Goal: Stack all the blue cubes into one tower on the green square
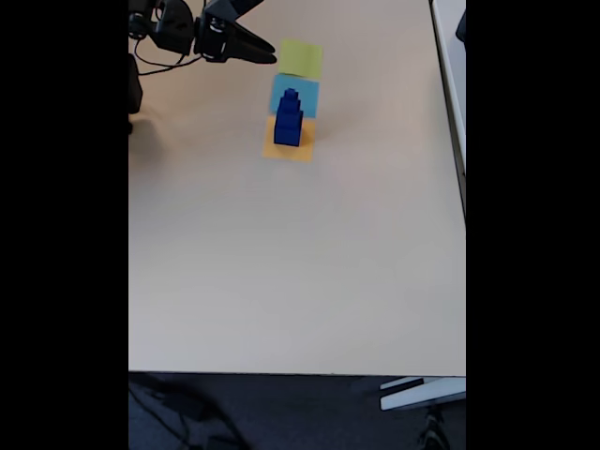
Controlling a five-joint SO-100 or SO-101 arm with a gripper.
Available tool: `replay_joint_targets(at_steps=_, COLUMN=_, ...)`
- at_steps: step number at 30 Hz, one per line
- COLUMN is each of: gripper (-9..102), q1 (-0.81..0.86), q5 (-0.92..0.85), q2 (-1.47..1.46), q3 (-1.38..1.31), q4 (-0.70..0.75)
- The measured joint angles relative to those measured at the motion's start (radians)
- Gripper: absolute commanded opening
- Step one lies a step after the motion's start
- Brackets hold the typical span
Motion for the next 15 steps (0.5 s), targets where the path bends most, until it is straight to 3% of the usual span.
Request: replay_joint_targets(at_steps=15, gripper=10, q1=0.009, q5=0.075, q2=-0.354, q3=-0.279, q4=0.044)
